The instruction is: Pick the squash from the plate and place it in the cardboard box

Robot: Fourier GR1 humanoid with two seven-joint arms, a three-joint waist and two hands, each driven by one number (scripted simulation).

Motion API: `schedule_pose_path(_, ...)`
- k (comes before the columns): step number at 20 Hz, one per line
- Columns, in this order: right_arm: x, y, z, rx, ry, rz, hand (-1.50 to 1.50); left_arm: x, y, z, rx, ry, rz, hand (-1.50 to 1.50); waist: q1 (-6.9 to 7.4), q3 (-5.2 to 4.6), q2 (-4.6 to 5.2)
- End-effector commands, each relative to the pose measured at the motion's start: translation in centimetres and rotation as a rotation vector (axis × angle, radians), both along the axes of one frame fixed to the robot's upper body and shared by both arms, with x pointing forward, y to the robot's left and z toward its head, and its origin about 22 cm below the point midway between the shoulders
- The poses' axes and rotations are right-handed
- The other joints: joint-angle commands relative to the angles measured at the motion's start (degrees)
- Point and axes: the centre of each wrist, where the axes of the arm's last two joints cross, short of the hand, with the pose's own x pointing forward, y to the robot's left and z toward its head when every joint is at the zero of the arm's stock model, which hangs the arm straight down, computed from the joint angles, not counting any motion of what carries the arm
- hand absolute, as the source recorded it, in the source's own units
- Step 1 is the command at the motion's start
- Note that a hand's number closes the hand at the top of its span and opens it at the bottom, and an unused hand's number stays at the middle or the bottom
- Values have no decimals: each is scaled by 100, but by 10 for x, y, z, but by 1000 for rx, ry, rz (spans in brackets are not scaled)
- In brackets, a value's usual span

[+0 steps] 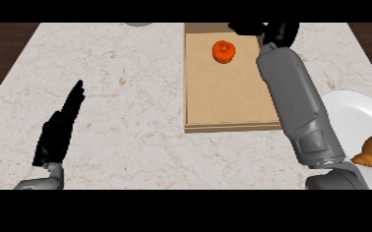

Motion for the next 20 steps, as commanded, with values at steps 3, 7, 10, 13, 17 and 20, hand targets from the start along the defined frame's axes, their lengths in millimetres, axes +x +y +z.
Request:
schedule_pose_path(3, -7, -42, 14, 175, -204, -92, -150, -6, 20, 6, -6, 1, 16, 0, -77, 0, -46)
schedule_pose_path(7, -32, -80, -3, 182, -256, -201, -150, -15, 28, -18, 13, 17, 50, 0, -259, -9, -93)
schedule_pose_path(10, -58, -126, 0, 191, -247, -217, -150, -13, 0, -4, -8, 20, 33, 0, -302, -6, -116)
schedule_pose_path(13, -88, -163, 19, 203, -277, -216, -150, -13, 12, -12, 13, 26, 56, 0, -323, -10, -115)
schedule_pose_path(17, -150, -199, -4, 170, -278, -217, -150, -21, 30, -10, 10, 7, 43, 0, -288, -9, -98)
schedule_pose_path(20, -193, -223, 5, 158, -278, -172, -150, -14, 13, -9, 3, 6, 51, 0, -292, -7, -93)
